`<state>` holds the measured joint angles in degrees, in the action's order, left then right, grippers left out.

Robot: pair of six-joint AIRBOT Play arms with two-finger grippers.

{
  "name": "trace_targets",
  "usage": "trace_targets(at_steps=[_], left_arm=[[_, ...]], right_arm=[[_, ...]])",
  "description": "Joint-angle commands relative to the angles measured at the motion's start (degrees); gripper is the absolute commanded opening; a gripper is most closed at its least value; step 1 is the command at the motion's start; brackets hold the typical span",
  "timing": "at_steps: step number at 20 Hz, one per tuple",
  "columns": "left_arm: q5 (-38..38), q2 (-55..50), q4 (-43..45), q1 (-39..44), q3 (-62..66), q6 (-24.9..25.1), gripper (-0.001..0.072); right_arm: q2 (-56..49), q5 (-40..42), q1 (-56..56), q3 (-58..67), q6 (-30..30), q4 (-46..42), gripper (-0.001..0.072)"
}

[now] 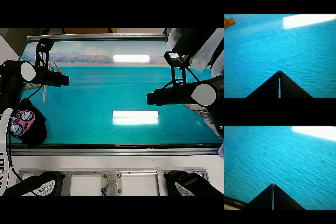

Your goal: Fold the clothes and pants, and hang the long-sleeved shirts on hangers.

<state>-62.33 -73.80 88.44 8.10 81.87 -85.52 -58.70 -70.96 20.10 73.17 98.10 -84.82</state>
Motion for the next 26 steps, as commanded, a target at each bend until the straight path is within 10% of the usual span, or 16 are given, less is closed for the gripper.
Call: trace_targets(at_steps=[1, 17, 18, 19, 26], left_arm=[[0.0, 0.04, 0.02, 0.02, 0.0, 0.02, 0.0019], [-9.51, 0.39, 6.73, -5.7, 2.51, 1.03, 0.0022], [-9.6, 1.4, 7.93, -8.46, 1.95, 1.01, 0.02], [-9.09, 2.82, 7.91, -12.13, 0.61, 0.39, 0.0656], [-0.59, 7.63, 7.32, -38.21, -20.37, -5.07, 0.072]], right_arm=[[-0.02, -0.02, 0.0, 0.0, 0.02, 0.02, 0.0033], [-0.02, -0.02, 0.0, 0.0, 0.0, 0.02, 0.0033], [-0.02, -0.02, 0.0, 0.0, 0.02, 0.04, 0.0032], [-0.02, -0.02, 0.0, 0.0, 0.02, 0.0, 0.0032], [-0.02, -0.02, 0.0, 0.0, 0.0, 0.02, 0.0033]])
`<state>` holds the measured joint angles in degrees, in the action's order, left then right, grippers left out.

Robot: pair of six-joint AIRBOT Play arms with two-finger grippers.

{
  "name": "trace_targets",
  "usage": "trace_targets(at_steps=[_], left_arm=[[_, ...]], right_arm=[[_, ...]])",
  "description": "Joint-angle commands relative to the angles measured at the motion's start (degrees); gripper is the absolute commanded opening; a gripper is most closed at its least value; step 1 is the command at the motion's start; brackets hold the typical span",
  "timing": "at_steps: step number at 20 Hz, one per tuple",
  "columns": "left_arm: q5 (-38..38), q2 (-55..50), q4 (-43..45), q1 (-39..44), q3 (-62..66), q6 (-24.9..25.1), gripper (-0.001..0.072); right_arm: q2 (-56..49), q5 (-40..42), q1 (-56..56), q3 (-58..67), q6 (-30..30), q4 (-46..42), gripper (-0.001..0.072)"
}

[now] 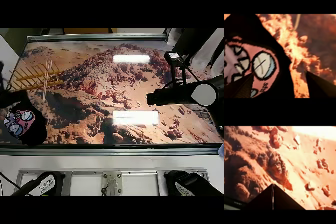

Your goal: Fold the clothes and pants, and hang the long-sleeved shirts on hangers.

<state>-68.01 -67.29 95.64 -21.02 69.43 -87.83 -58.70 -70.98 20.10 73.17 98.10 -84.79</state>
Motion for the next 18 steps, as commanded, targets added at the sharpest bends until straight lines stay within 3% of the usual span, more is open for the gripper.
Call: trace_targets(at_steps=[1, 9, 10, 13, 18], left_arm=[[7.04, 0.52, 0.13, -10.91, -10.27, -3.13, 0.072], [11.5, -9.49, 0.92, -9.05, -16.98, -0.39, 0.072], [11.76, -10.08, 0.92, -8.52, -17.51, -0.42, 0.0645], [13.16, -8.35, 0.81, -8.07, -19.12, -0.37, 0.0022], [7.3, 7.96, 0.2, -6.21, -11.91, -0.68, 0.0019]], right_arm=[[-0.02, 0.0, 0.0, 0.0, 0.02, 0.0, 0.0033], [-0.02, 0.0, 0.0, 0.0, 0.0, -0.02, 0.0033], [-0.02, 0.0, 0.0, 0.0, 0.0, 0.0, 0.0032], [-0.02, 0.0, 0.0, 0.0, 0.02, 0.0, 0.0033], [-0.02, 0.0, 0.0, 0.0, 0.0, 0.0, 0.0032]])
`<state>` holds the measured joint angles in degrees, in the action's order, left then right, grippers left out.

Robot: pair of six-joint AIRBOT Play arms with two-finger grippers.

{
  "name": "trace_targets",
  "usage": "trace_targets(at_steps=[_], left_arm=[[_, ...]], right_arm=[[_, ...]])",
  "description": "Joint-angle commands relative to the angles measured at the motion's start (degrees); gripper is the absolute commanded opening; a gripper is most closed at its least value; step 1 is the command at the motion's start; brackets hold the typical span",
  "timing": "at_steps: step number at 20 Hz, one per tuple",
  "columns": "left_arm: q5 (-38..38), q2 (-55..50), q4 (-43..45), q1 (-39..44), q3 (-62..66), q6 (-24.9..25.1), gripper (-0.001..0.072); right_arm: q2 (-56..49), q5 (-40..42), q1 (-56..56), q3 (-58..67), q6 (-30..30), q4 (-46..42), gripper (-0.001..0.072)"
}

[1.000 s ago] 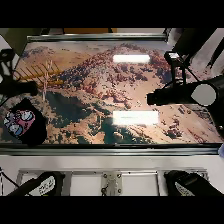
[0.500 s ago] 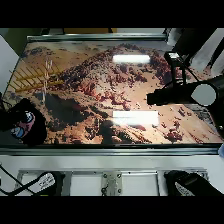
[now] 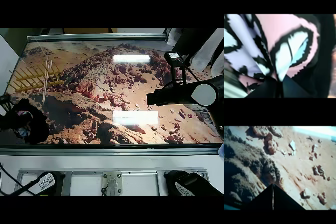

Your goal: Fold the clothes and pants, and hang the long-sleeved shirts on hangers.

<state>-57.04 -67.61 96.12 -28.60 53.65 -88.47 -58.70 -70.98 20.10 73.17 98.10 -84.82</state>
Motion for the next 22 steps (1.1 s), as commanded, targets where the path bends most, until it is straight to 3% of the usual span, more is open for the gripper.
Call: trace_targets(at_steps=[1, 6, 11, 14, 18, 22], left_arm=[[-6.47, 13.2, -0.22, 3.13, 6.78, -0.02, 0.0019], [-10.34, 34.75, -0.22, 16.68, 18.8, -0.31, 0.0018], [-10.21, 42.47, -0.26, 37.13, 29.51, -8.02, 0.0018], [-10.6, 39.34, -0.46, 50.49, 34.23, -11.3, 0.0018], [-10.69, 29.09, -1.09, 69.51, 37.44, -11.41, 0.0019], [-10.32, 17.18, -1.2, 78.51, 35.1, -11.37, 0.0019]], right_arm=[[-0.02, 0.0, 0.0, 0.0, 0.02, 0.02, 0.0032], [-0.02, 0.22, 0.0, 0.0, 0.02, 0.04, 0.0032], [-0.02, 0.85, -0.02, 0.02, 0.0, 0.5, 0.0033], [1.33, 5.38, -0.04, 1.7, 0.0, -2.91, 0.0032], [5.75, 10.14, -0.04, 6.05, 0.04, -10.69, 0.0033], [10.97, 12.5, -3.23, 6.93, 3.02, -12.07, 0.0032]])
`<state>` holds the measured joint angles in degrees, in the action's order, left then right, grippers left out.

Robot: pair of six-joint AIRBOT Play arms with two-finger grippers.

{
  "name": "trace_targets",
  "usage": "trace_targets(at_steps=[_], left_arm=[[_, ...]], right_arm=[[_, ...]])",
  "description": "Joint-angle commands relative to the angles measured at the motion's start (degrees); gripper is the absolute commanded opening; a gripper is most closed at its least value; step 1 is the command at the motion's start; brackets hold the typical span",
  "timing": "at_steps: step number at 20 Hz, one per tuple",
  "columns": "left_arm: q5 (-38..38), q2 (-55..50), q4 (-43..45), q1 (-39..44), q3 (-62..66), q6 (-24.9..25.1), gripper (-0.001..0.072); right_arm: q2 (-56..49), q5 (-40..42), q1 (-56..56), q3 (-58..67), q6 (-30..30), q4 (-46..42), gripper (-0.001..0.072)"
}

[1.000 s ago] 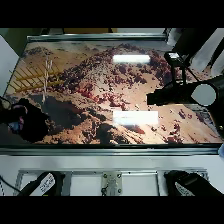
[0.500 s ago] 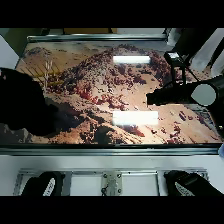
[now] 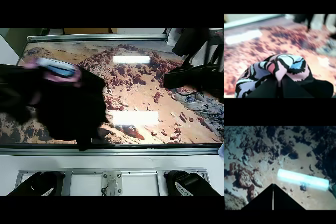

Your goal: Fold the clothes and pants, and hang the long-sleeved shirts on hangers.

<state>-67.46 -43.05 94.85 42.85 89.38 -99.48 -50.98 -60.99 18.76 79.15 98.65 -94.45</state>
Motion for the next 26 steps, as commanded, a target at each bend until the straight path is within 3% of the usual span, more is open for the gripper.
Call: trace_targets(at_steps=[1, 3, 4, 5, 6, 11, 12, 14, 16, 20, 23, 26], left_arm=[[0.42, -10.75, -0.04, 7.26, -1.42, -0.35, 0.0019], [2.16, -17.7, -0.26, 5.88, -1.81, -0.37, 0.002], [3.8, -21.49, -1.07, 4.31, -1.16, -0.35, 0.0118], [6.03, -25.03, -2.43, 2.49, -0.07, -0.48, 0.0458], [7.43, -28.72, -5.18, -0.15, 1.81, -0.5, 0.0694], [-2.32, -37.11, -24.76, -17.92, 3.61, 0.33, 0.0693], [-3.65, -36.48, -26.1, -20.87, -0.37, 1.14, 0.0693], [-3.87, -32.48, -27.61, -26.49, -20.24, 1.16, 0.0694], [-2.51, -31.78, -30.82, -27.82, -30.47, 2.47, 0.0693], [3.58, -32.46, -42.8, -26.51, -43.43, 12.31, 0.0693], [5.66, -36.13, -49.53, -23.08, -44.52, 17.97, 0.0693], [5.81, -41.88, -51.91, -19.74, -40.15, 19.69, 0.0693]], right_arm=[[4.09, 2.47, -3.19, 0.94, 2.69, -2.4, 0.0032], [4.98, 2.47, -5.42, 0.94, 2.69, -2.38, 0.0033], [5.14, 2.45, -6.32, 0.94, 2.71, -2.14, 0.0033], [5.09, 2.47, -6.88, 0.92, 2.69, -1.97, 0.0033], [4.92, 2.45, -7.02, 0.92, 2.67, -2.01, 0.0033], [4.44, -0.33, -7.02, 0.92, 2.62, -1.97, 0.0031], [4.37, -1.79, -7.02, 0.83, 2.62, -1.97, 0.0029], [4.04, -6.01, -7.02, -0.5, 1.6, -1.79, 0.0028], [2.82, -8.52, -7.02, -1.25, 1.6, -1.75, 0.0027], [-1.95, -11.72, -7.02, -1.33, 1.57, 0.92, 0.0028], [-5.44, -12.0, -7.02, -1.33, 0.61, 4.0, 0.0028], [-8.17, -12.83, -7.02, -1.33, 0.07, 6.05, 0.0027]])
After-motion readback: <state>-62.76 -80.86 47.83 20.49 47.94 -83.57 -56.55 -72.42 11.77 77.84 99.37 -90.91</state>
